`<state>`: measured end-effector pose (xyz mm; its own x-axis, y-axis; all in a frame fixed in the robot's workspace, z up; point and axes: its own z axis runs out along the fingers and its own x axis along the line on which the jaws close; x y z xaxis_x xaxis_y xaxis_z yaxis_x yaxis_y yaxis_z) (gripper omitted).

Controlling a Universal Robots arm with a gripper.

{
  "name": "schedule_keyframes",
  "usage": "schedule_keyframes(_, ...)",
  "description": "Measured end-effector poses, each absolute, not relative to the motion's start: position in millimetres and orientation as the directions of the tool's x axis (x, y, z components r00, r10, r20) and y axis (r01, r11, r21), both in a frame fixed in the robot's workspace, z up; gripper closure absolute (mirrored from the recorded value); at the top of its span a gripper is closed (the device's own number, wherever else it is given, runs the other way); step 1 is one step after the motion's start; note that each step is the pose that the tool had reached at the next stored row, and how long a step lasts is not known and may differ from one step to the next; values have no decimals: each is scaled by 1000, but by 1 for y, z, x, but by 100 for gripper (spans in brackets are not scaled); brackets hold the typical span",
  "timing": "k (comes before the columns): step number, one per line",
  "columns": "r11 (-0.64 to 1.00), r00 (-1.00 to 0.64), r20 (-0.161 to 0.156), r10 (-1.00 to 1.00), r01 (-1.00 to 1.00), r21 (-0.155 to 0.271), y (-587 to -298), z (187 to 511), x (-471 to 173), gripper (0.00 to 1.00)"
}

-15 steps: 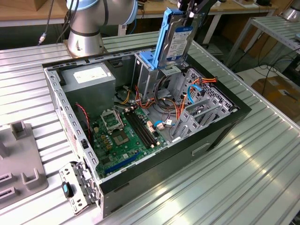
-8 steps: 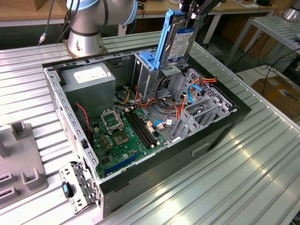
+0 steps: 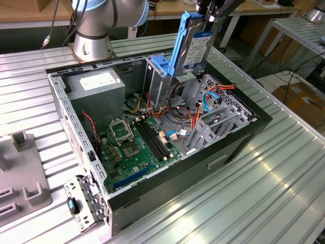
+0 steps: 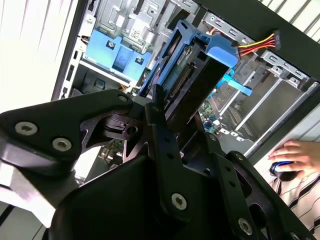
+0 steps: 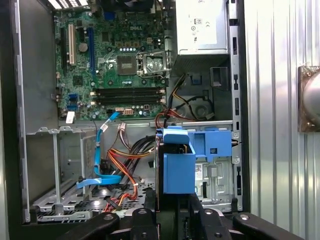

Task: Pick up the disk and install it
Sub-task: 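Pick up the disk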

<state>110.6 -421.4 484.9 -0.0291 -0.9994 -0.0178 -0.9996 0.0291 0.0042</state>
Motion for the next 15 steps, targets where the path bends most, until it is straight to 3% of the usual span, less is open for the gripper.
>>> schedule_keyframes(15, 29, -29, -18, -999, -1000, 4, -434, 485, 112, 65)
